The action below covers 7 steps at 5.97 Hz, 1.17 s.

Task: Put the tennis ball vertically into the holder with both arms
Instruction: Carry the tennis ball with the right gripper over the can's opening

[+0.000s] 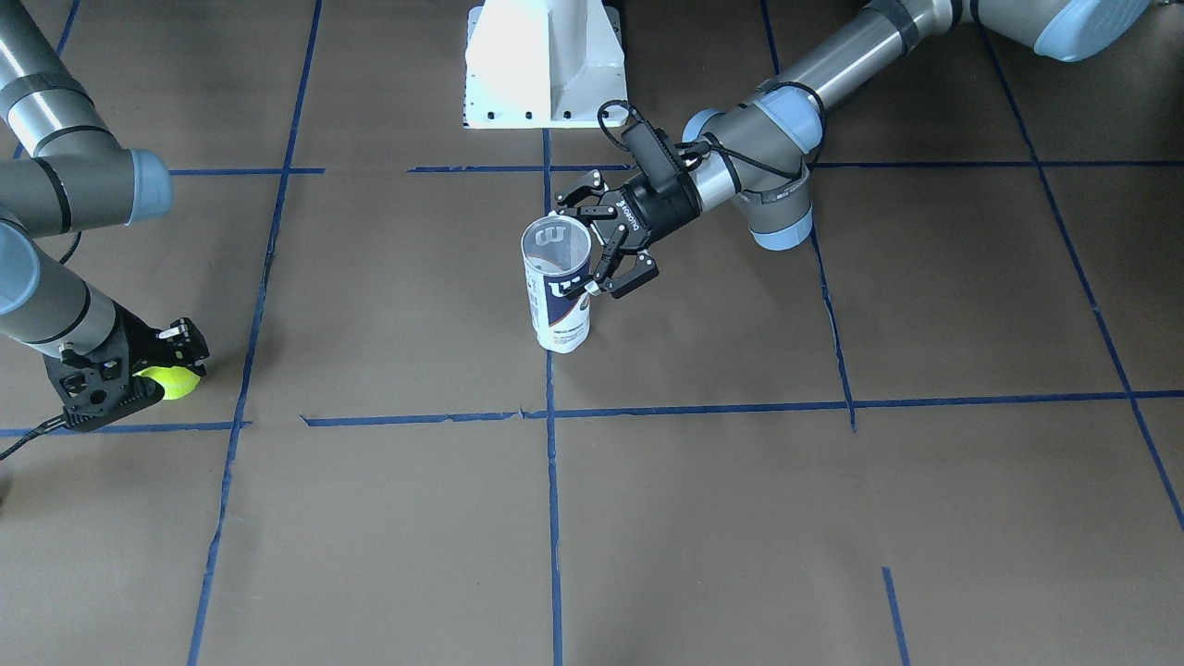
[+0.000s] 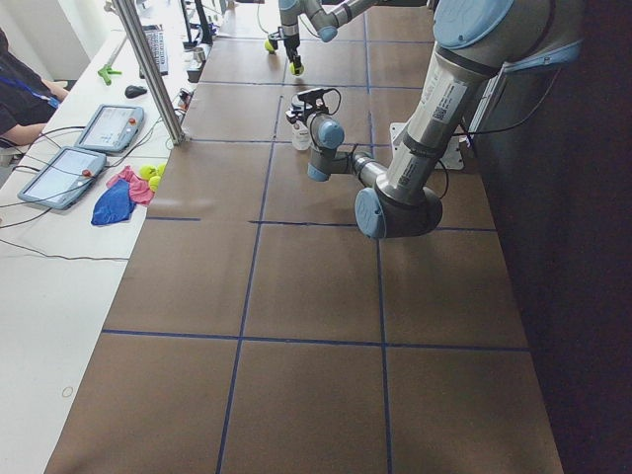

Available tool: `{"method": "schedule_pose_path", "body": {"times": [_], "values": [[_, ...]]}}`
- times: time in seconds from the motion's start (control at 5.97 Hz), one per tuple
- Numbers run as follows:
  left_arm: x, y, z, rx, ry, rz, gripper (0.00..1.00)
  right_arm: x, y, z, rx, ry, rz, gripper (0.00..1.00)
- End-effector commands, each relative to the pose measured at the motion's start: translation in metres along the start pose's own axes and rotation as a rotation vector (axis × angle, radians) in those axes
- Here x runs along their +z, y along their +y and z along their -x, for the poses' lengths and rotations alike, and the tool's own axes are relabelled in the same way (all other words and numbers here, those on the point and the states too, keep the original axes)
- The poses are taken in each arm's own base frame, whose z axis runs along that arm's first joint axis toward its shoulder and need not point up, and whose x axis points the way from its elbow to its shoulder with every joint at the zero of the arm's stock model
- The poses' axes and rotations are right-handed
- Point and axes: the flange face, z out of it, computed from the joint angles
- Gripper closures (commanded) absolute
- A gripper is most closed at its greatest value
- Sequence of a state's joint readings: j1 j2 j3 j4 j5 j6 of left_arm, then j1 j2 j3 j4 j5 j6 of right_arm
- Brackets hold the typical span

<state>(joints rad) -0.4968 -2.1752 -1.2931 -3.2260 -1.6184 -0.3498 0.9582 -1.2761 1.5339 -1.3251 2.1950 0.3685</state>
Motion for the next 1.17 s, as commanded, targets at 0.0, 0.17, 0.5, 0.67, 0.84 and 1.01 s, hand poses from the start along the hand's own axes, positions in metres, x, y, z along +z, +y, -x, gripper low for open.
{"method": "schedule_pose_path", "body": {"times": [0.0,0.17,0.5,0.67,0.84,1.01], "values": [[0.000,0.001,0.001,0.000,-0.001,0.003,0.16,-0.054,-0.019,0.053,0.134,-0.057,-0.093,0.89],[0.000,0.001,0.001,0.000,-0.001,0.003,0.16,-0.098,-0.047,0.108,0.222,-0.075,-0.102,0.89],[0.000,0.002,0.001,0.000,-0.002,0.004,0.16,-0.175,-0.075,0.211,0.343,-0.108,-0.106,0.89],[0.000,0.002,0.000,-0.001,-0.001,0.008,0.16,-0.213,-0.081,0.258,0.411,-0.131,-0.103,0.89],[0.000,0.002,0.001,0.000,-0.007,0.006,0.16,-0.245,-0.088,0.303,0.456,-0.132,-0.091,0.89],[0.000,0.002,0.001,0.000,-0.009,0.005,0.16,-0.257,-0.090,0.339,0.475,-0.135,-0.098,0.89]]}}
